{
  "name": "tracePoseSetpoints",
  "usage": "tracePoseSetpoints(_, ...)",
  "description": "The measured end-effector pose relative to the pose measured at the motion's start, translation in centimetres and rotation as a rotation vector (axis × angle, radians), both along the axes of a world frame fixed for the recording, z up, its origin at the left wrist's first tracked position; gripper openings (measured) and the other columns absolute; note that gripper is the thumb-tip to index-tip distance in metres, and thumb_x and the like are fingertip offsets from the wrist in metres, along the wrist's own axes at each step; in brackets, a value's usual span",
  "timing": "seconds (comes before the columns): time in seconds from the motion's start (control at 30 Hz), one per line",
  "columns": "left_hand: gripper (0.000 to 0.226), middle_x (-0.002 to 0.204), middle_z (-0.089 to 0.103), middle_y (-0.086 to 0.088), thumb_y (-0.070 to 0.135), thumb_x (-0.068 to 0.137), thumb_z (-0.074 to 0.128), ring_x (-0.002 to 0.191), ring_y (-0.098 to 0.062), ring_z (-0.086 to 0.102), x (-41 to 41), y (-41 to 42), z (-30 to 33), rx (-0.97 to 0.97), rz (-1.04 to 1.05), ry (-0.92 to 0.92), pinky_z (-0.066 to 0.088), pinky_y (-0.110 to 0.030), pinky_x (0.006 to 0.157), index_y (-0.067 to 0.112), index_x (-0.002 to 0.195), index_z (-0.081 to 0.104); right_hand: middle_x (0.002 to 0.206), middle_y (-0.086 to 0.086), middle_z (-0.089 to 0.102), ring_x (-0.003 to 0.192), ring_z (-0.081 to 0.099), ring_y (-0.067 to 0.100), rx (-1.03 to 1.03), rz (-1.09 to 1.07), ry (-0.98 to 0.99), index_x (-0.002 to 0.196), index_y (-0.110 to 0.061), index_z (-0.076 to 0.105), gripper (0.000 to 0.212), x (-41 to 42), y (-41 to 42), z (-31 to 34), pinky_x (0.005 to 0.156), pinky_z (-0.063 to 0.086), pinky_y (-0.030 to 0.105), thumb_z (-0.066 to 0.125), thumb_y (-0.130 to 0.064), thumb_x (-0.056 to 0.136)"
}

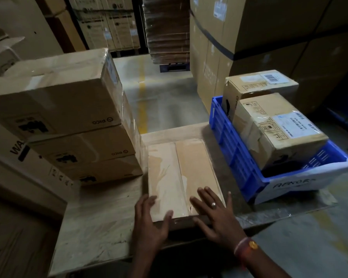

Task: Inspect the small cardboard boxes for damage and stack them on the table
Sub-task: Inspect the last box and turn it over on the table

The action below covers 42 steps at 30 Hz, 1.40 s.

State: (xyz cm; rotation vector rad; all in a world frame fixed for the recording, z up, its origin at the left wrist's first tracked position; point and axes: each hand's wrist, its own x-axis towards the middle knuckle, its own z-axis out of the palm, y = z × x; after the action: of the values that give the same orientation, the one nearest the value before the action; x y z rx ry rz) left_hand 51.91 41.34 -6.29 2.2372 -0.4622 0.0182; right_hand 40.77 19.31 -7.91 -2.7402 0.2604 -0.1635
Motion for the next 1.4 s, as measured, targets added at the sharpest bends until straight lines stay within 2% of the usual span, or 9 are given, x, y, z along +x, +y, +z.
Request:
tracePoseSetpoints(0.13,0.059,0.154,0.037,0.008,0.059,0.090,0.058,0.135,-0.017,0.047,5.1,-2.7,1.7,0.054,0.027,-0.051,0.049,-0.040,0.101,0.033,0.141,0.046,0.169,-0.009,-0.013,0.157,-0.012,0.017,-0.110,-0.102,0.189,0.161,-0.048,0.006,0.073,5.2,-1.5,2.1,0.107,-0.017,0.081,0.002,-0.078,0.094)
tracePoseSetpoints(0.4,0.064,0.169,0.014,0.003,0.058,0.098,0.029,0.157,-0.020,0.004,7.0,-8.1,-1.4,0.516,-0.208,-0.205,0.007,-0.067,0.120,0.036,0.159,0.029,0.171,0.004,-0.003,0.158,-0.004,0.027,-0.206,-0.103,0.251,0.164,-0.033,0.010,0.078,8.5,-0.5,1.1,0.108,-0.005,0.084,0.003,-0.073,0.097)
tracePoseSetpoints(0.5,0.063,0.168,0.020,0.004,0.058,0.097,0.027,0.157,-0.020,0.009,7.1,-8.0,-1.7,0.558,-0.205,-0.210,0.008,-0.068,0.119,0.038,0.155,0.036,0.170,0.004,-0.018,0.157,-0.018,0.026,-0.205,-0.076,0.364,0.163,-0.033,-0.004,0.075,8.9,-0.5,1.5,0.106,-0.014,0.082,0.008,-0.069,0.099)
tracePoseSetpoints(0.67,0.049,0.157,0.038,0.001,0.054,0.093,0.039,0.150,-0.020,0.023,9.0,-9.8,0.9,0.567,-0.151,-0.161,0.015,-0.066,0.118,0.040,0.139,0.049,0.168,0.003,0.021,0.158,0.006,0.023,-0.098,-0.095,0.233,0.151,-0.035,0.035,0.051,12.5,-2.1,4.0,0.110,-0.006,0.083,0.027,-0.054,0.104)
tracePoseSetpoints(0.9,0.063,0.171,0.006,0.001,0.059,0.098,0.016,0.157,-0.022,-0.001,11.6,-11.3,-0.8,0.651,-0.134,-0.181,0.005,-0.070,0.117,0.043,0.159,0.019,0.173,-0.002,0.000,0.159,-0.007,0.028,-0.171,-0.047,0.249,0.162,-0.040,0.011,0.059,16.7,-4.3,2.9,0.112,-0.004,0.081,0.024,-0.053,0.106)
tracePoseSetpoints(1.0,0.060,0.168,0.019,0.001,0.058,0.096,0.023,0.155,-0.023,0.012,12.2,-11.7,0.1,0.632,-0.126,-0.156,0.014,-0.066,0.117,0.044,0.154,0.030,0.165,0.004,0.029,0.155,0.016,0.029,-0.179,-0.057,0.216,0.151,-0.033,0.037,0.051,18.6,-4.7,3.7,0.111,0.008,0.081,0.038,-0.048,0.103)
tracePoseSetpoints(1.1,0.056,0.157,0.038,-0.003,0.056,0.095,0.031,0.142,-0.025,0.032,13.5,-12.5,1.1,0.636,-0.100,-0.175,0.028,-0.063,0.112,0.040,0.148,0.040,0.170,0.003,0.017,0.158,0.007,0.027,-0.184,-0.028,0.223,0.158,-0.033,0.028,0.056,20.4,-5.6,3.8,0.111,0.003,0.083,0.036,-0.048,0.105)
tracePoseSetpoints(1.23,0.064,0.171,0.006,-0.003,0.056,0.099,0.014,0.157,-0.026,0.004,14.6,-12.5,-0.7,0.735,-0.146,-0.221,0.009,-0.075,0.112,0.038,0.161,0.013,0.172,-0.004,-0.011,0.157,-0.016,0.026,-0.225,-0.024,0.255,0.163,-0.039,-0.002,0.061,21.0,-5.8,2.4,0.109,-0.006,0.082,0.020,-0.052,0.107)
tracePoseSetpoints(1.4,0.062,0.171,-0.002,0.005,0.055,0.100,0.018,0.157,-0.020,-0.005,15.2,-12.8,-0.3,0.754,-0.181,-0.150,0.009,-0.073,0.113,0.042,0.160,0.005,0.173,-0.001,0.005,0.159,-0.004,0.028,-0.222,-0.049,0.248,0.162,-0.036,0.014,0.060,21.7,-5.6,2.4,0.108,-0.005,0.083,0.026,-0.050,0.106)
